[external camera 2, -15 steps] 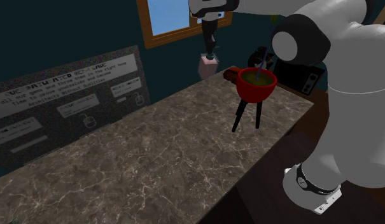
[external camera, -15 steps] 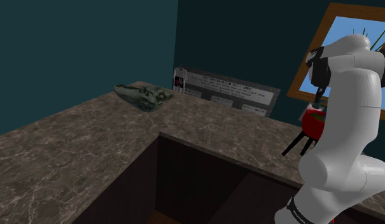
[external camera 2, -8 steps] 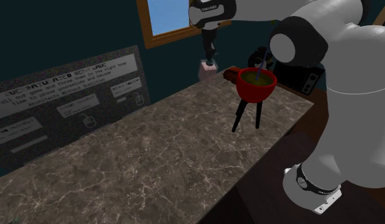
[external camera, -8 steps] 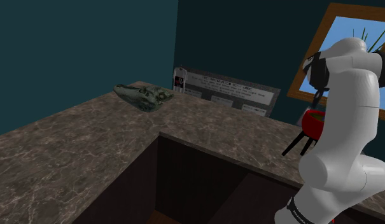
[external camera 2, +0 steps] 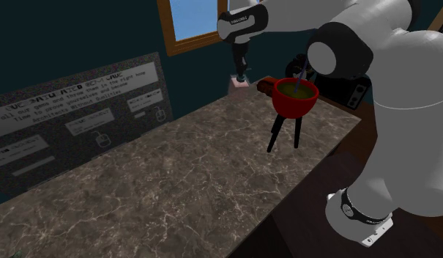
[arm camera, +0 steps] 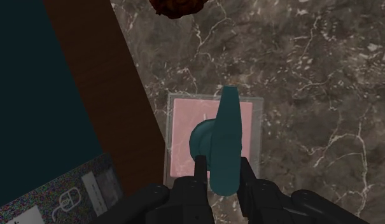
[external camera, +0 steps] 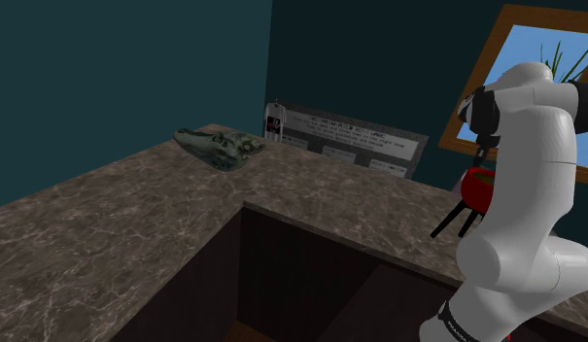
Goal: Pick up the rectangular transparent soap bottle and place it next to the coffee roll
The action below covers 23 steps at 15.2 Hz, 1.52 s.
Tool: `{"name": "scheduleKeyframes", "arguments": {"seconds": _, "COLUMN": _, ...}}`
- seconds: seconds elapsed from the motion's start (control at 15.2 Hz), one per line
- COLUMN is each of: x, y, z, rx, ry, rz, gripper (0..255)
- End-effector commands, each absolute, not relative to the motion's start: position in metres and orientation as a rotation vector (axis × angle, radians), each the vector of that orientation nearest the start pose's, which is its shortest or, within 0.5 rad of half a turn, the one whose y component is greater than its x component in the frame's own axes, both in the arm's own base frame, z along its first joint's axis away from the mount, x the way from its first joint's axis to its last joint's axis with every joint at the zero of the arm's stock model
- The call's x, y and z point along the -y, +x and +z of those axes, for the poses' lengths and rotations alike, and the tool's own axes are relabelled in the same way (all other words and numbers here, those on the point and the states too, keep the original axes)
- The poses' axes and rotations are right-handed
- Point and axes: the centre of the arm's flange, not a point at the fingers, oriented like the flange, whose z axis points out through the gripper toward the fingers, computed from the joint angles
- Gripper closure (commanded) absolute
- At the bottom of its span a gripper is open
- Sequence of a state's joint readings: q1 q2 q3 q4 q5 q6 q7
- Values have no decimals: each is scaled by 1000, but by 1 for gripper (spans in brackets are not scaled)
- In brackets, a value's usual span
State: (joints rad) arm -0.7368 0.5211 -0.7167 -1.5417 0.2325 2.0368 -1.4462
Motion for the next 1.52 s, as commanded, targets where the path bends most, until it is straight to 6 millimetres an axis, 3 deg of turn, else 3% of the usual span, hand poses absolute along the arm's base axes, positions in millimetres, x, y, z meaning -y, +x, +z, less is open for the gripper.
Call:
{"name": "scheduleKeyframes", "arguments": {"seconds": 0.0, "x": 666, "y": 170, "z": 416, "rx": -29, "ry": -3256, "rz": 169, "gripper": 255}}
{"name": "scheduleKeyframes", "arguments": {"seconds": 0.26, "x": 666, "y": 170, "z": 416, "rx": -29, "ry": -3256, "rz": 169, "gripper": 255}}
{"name": "scheduleKeyframes", "arguments": {"seconds": 0.33, "x": 666, "y": 170, "z": 416, "rx": -29, "ry": -3256, "rz": 169, "gripper": 0}}
{"name": "scheduleKeyframes", "arguments": {"seconds": 0.66, "x": 666, "y": 170, "z": 416, "rx": -29, "ry": -3256, "rz": 169, "gripper": 0}}
{"name": "scheduleKeyframes", "arguments": {"seconds": 0.92, "x": 660, "y": 175, "z": 466, "rx": -29, "ry": -3256, "rz": 169, "gripper": 0}}
{"name": "scheduleKeyframes", "arguments": {"seconds": 1.45, "x": 660, "y": 175, "z": 466, "rx": -29, "ry": -3256, "rz": 169, "gripper": 0}}
